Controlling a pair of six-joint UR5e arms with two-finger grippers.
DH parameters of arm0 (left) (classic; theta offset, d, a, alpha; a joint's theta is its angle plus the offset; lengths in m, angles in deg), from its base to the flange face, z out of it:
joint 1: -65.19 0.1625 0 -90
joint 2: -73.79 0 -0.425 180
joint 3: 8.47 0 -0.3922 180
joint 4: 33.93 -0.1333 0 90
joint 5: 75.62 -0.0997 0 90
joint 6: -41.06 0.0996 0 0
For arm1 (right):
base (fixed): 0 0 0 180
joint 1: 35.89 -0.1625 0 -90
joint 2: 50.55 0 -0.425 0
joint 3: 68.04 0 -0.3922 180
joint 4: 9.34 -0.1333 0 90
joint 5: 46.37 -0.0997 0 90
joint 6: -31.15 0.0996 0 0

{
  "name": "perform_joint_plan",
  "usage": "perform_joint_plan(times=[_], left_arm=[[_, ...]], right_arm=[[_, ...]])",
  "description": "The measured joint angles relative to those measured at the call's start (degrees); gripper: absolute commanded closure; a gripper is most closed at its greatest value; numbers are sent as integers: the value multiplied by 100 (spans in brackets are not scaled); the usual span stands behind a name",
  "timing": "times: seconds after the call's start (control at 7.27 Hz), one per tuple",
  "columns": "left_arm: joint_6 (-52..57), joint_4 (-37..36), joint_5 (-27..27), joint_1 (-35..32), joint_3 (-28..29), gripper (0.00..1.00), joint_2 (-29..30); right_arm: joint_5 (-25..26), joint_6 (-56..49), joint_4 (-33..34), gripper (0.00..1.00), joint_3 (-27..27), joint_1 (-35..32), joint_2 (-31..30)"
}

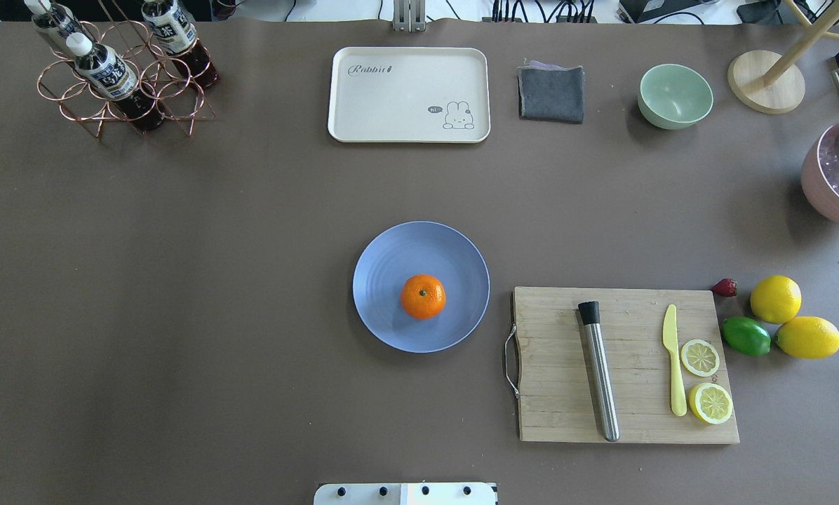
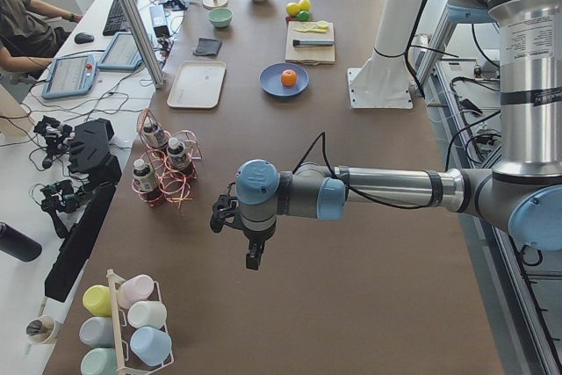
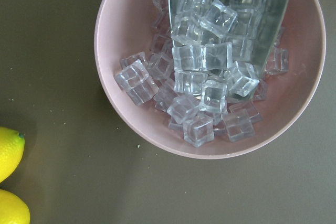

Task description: Pick orange to plate

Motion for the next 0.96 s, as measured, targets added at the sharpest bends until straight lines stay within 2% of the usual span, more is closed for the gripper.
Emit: perform_joint_plan(times=[0.96], left_arm=[[-9,96,-7,0,-23,3,-71]], right_arm=[[-15,0,-3,0,2,0,-7]])
